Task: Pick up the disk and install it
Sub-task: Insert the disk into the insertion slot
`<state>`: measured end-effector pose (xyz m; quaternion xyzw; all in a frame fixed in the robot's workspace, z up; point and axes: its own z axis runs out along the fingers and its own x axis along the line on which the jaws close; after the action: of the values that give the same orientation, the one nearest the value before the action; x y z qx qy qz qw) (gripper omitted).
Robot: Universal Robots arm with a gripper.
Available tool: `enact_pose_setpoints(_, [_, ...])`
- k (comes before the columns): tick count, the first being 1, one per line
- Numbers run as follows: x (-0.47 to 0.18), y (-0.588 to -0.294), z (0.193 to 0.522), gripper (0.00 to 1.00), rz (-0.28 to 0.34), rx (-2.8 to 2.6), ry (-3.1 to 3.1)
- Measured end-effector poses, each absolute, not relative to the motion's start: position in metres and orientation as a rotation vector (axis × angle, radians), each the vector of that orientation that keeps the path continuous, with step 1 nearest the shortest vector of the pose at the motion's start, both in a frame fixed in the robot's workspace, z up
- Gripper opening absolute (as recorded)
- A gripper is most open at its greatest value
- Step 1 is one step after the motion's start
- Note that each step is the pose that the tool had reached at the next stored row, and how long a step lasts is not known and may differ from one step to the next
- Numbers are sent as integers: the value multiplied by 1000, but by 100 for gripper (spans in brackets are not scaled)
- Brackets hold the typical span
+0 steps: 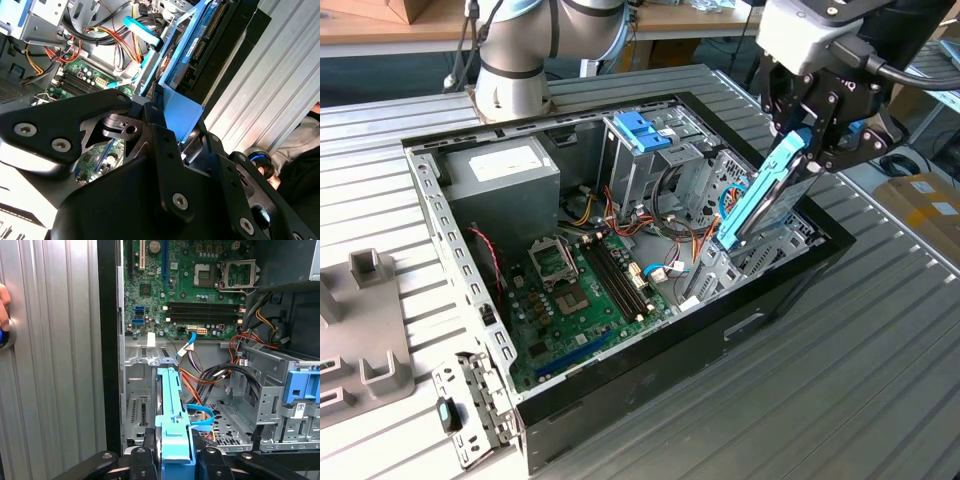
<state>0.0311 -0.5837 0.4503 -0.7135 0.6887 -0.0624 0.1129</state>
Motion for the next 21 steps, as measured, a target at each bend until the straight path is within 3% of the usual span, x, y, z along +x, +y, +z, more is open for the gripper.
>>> enact_pose_setpoints(21, [31,-586,440,37,-183,-2095,2022])
